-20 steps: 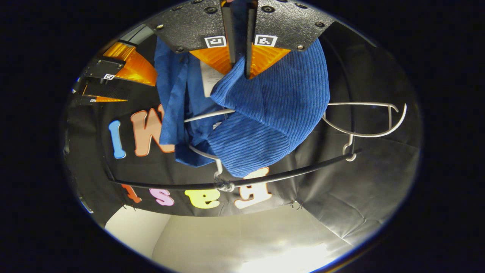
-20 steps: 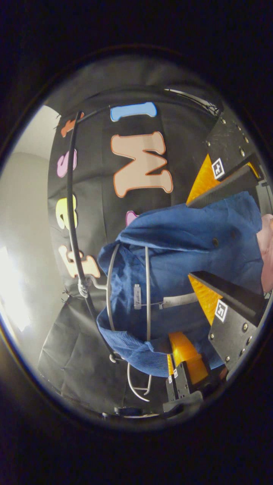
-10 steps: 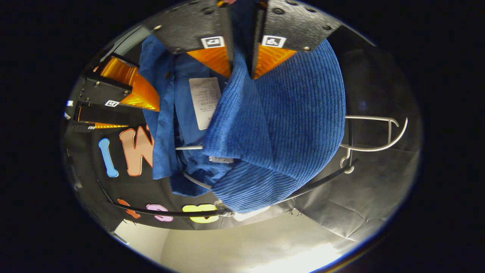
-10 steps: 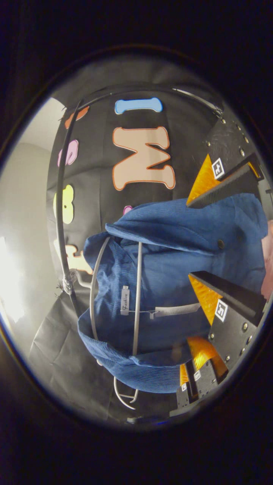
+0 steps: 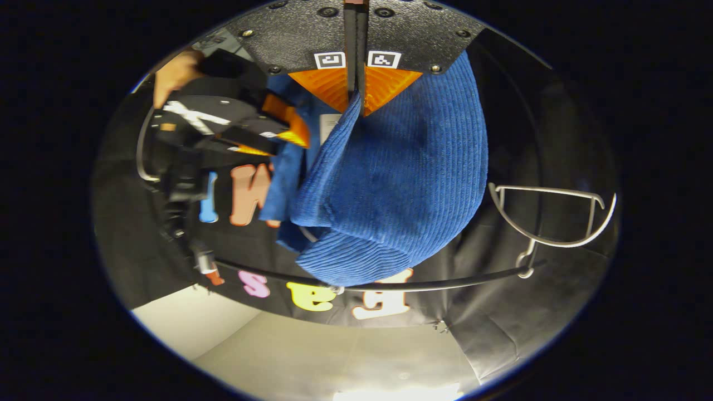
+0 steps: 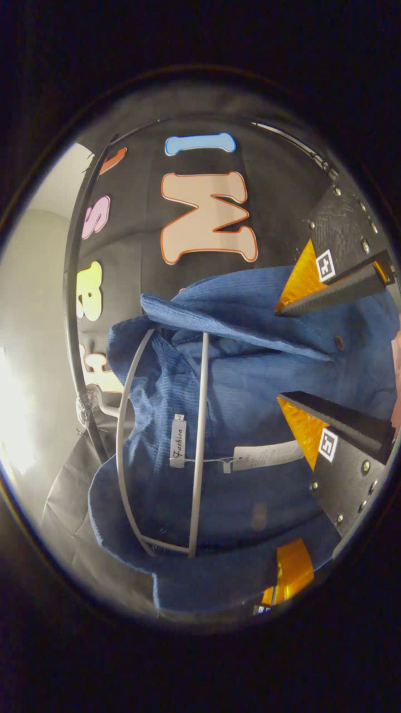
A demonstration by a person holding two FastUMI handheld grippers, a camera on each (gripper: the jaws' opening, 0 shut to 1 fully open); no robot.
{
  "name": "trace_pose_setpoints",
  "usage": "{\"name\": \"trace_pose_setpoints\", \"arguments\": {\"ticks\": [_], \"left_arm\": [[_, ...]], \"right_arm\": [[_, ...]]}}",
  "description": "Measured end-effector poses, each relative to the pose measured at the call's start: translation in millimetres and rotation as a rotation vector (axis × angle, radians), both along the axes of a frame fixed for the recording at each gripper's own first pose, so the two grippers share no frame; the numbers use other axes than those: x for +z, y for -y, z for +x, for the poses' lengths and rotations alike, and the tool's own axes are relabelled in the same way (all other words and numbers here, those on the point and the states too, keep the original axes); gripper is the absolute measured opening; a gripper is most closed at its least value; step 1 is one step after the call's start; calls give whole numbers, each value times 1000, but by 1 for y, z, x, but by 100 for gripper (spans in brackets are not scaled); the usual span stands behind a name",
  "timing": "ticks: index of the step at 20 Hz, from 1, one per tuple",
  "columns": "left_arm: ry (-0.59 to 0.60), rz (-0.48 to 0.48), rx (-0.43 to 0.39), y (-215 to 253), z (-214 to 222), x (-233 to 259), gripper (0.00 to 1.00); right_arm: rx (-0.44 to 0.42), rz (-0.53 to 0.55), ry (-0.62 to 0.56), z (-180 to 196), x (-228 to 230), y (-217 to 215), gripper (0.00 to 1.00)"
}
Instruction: Grasp the clothes on the hanger with both hands and then place them into the laundry hamper below.
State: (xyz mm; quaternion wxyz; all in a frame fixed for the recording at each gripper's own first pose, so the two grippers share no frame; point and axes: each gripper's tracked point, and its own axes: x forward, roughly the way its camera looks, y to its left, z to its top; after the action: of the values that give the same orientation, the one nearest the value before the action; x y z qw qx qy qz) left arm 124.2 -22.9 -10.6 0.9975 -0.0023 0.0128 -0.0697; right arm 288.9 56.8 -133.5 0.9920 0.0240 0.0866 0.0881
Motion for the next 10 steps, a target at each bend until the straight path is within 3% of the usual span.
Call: {"name": "trace_pose_setpoints", "arguments": {"ticks": [3, 5, 7, 10], "left_arm": [[-16, -77, -133, 15, -30, 16, 1], [9, -88, -152, 2, -43, 34, 0], [12, -83, -169, 3, -55, 37, 2], [11, -68, -159, -2, -63, 35, 2]], "right_arm": [[-9, 14, -40, 8, -10, -4, 80], [-9, 32, -47, 10, -11, -9, 81], [-38, 42, -42, 17, -12, -5, 64], [-99, 50, -41, 31, -9, 2, 62]]}}
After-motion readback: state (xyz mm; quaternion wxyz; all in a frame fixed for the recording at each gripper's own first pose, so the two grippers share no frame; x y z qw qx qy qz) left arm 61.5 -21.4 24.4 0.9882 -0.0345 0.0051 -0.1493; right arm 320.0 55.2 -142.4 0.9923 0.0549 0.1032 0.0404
